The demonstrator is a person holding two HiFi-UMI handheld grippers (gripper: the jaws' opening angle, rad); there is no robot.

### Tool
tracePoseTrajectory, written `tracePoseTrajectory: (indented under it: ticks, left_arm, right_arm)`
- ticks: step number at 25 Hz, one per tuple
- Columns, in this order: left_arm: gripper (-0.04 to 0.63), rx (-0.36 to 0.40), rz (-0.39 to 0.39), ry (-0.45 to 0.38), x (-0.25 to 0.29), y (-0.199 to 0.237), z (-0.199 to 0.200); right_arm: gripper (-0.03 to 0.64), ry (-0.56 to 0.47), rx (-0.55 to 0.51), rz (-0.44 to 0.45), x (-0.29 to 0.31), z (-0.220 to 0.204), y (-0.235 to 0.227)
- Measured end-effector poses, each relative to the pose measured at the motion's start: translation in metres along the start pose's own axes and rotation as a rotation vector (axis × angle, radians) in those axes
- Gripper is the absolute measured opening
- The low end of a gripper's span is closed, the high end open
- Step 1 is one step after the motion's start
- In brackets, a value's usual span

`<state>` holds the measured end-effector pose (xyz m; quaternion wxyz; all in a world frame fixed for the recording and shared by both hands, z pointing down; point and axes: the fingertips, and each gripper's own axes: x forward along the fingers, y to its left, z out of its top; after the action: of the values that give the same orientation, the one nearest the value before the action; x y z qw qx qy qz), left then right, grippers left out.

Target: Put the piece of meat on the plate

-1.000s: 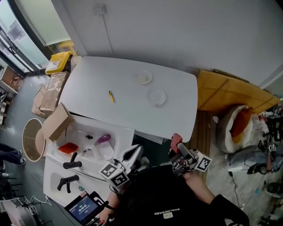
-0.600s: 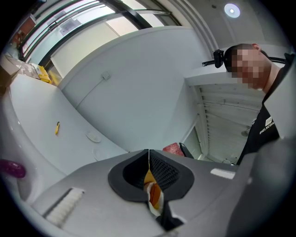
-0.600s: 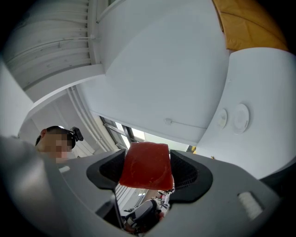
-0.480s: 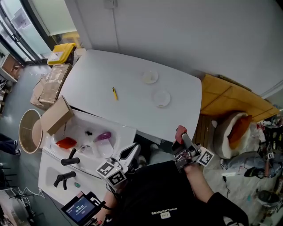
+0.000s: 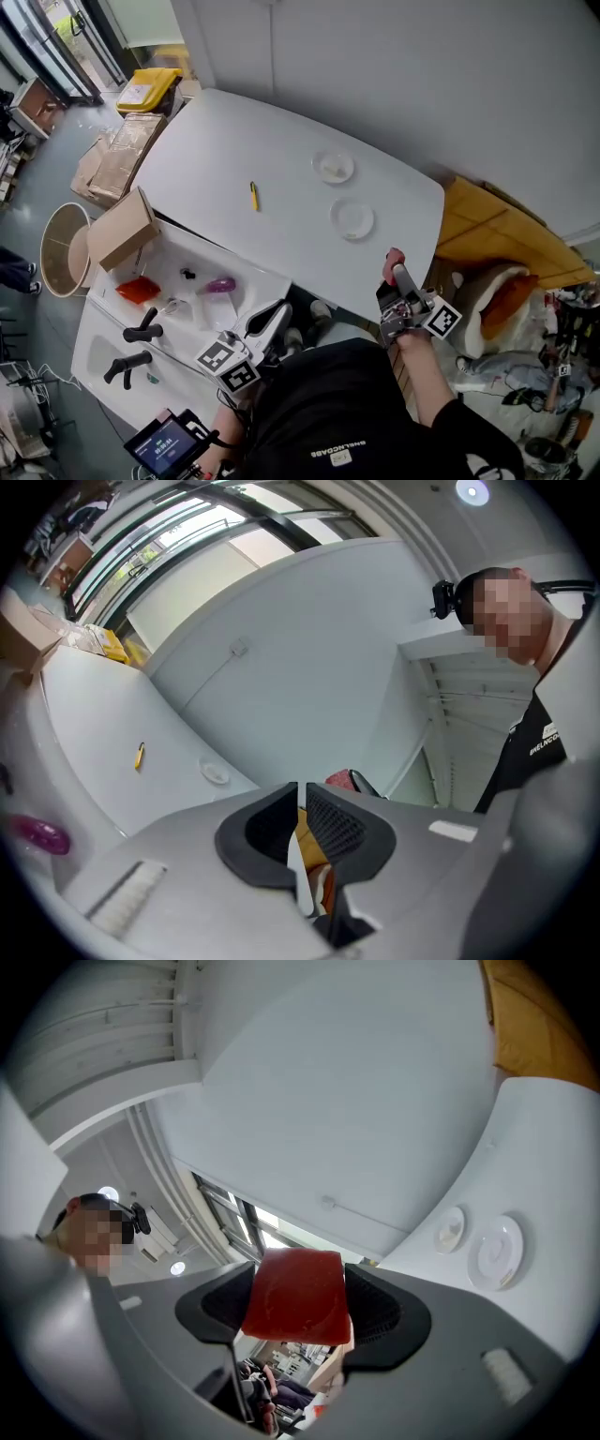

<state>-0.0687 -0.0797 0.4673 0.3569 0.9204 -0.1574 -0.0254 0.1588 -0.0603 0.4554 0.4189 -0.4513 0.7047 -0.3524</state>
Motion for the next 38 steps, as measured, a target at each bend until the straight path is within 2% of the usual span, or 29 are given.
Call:
tracePoseTrajectory:
  ticks: [12, 23, 30, 38]
  left_arm:
    - [0.052, 0.018, 0.158, -0.016, 0.01, 0.019, 0.014]
    - [0.064, 0.011, 0.292, -0.001, 0.023, 0.026, 0.002]
    - [0.072, 0.026, 0.367, 0.03, 0.028, 0.023, -0.007]
    - [0.077, -0.009, 0.426, 0.011, 0.027, 0.025, -0.016]
  right_arm:
    - [0.302, 0.168, -0.068, -0.074, 0.06, 0.026, -0.091]
    - [0.302, 0.328, -0.122, -0.162, 0.084, 0.028, -0.179]
    - [0.302, 0.469, -0.24, -0.254, 0.089, 0.019, -0.239]
    - [0.302, 0.641, -0.356, -0.32, 0.089, -0.006, -0.29]
